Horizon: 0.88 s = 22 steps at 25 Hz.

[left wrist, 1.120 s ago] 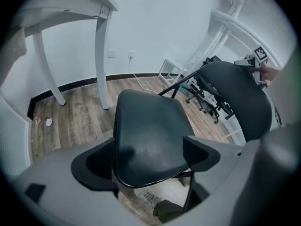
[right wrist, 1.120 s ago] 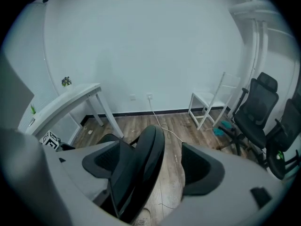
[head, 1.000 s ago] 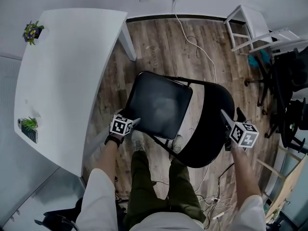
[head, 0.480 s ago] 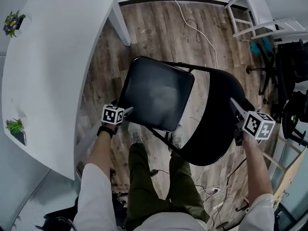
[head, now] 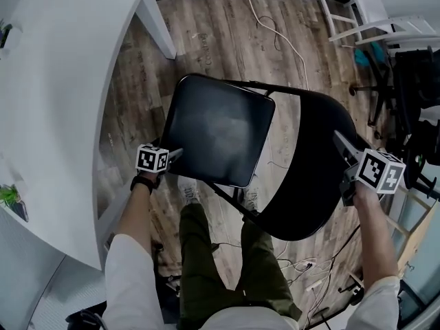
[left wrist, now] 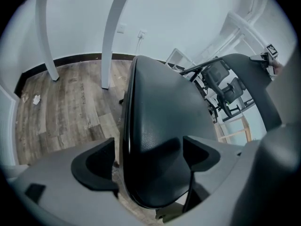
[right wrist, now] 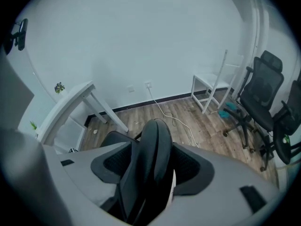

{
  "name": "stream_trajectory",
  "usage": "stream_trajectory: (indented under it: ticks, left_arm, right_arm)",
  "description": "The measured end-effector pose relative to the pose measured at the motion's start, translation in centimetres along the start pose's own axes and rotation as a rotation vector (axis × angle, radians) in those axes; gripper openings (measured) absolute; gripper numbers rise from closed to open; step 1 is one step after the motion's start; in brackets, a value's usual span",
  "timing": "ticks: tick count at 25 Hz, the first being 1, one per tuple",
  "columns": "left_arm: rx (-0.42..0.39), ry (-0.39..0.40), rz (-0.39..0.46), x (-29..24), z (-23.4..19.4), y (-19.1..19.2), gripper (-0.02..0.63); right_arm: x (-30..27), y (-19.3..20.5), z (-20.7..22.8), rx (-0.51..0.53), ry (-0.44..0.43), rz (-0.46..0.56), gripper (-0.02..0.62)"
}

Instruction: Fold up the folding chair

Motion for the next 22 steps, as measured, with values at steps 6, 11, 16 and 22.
stream_trajectory:
  ticks: [6,11,16,22]
  left_arm:
    - [-0.014,0.102,-0.042,-1.8,-1.5,-1.0,0.456]
    - [0.050,0.318,-0.037,-2.8,-2.9,-1.0,0.456]
    - [0.103,0.493,-0.038,-4.6,-4.1,-0.9,0.456]
    - [0.107,0.631,-0.104,-5.8,-4.5,-1.2,0.433]
  right_arm:
    - [-0.5,-0.4,0.1,-0.044,-0.007,-0.015,0.212]
    - [-0.4,-0.3,0.2,-0.062,-0.024,-0.017,0.202]
    - [-0.7,-0.3,0.4,-0.079,-0.041,-0.019,0.195]
    - [-0.8,-0.1,0.8,-0.128,-0.066,-0.035,0.179]
Point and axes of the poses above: the fingertips, and each gripper's own axes: x backward along the fingers, z to its right, y out of its underside, the point moved 10 cm from there along x, backward along the fingers, and after that the axes turned 11 degrees about -z, right-handed, at the moved point
